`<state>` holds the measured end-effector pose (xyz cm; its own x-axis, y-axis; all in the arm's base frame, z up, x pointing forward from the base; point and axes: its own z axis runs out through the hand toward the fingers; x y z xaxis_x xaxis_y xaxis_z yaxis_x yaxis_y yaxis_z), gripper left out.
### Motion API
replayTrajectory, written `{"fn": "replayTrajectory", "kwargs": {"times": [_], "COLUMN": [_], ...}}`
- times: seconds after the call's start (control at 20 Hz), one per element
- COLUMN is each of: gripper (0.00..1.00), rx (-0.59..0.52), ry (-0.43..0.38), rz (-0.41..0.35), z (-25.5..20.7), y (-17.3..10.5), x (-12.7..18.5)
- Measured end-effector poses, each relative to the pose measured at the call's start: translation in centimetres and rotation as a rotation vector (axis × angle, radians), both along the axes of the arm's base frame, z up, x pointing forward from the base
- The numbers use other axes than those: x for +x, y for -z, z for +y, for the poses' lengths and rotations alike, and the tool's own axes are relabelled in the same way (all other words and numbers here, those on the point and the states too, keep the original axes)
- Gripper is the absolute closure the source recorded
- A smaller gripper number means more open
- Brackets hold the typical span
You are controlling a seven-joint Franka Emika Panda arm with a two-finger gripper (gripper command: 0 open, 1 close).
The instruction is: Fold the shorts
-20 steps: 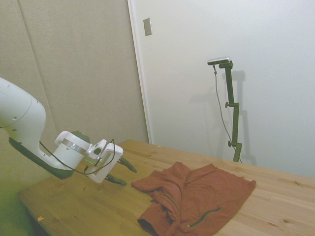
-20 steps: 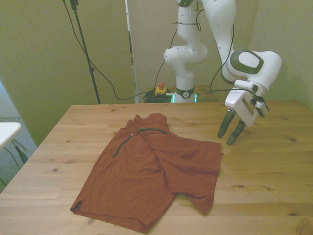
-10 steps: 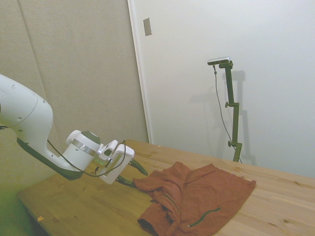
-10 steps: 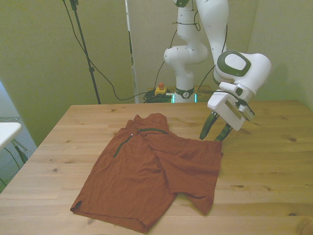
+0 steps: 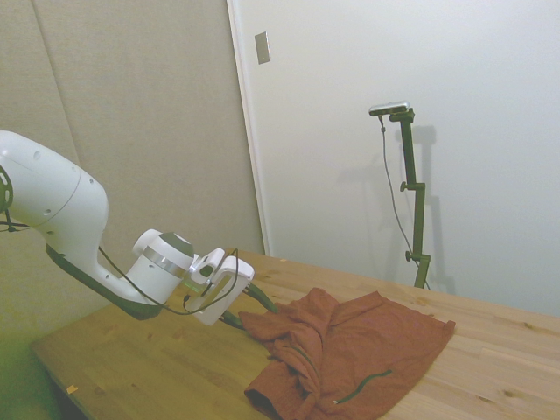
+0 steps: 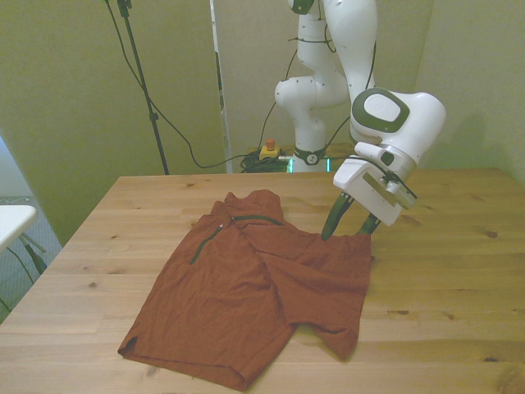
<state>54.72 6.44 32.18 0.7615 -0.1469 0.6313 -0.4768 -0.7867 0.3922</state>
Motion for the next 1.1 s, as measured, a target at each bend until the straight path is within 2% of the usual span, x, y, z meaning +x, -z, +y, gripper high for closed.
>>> {"fn": "replayTrajectory", "kwargs": {"times": [1.1], "gripper": [1.0], "rx": [0.013], "ry": [-0.01], "rz": [0.03], "z": [0.0], "y": [1.9], "x": [0.1]}}
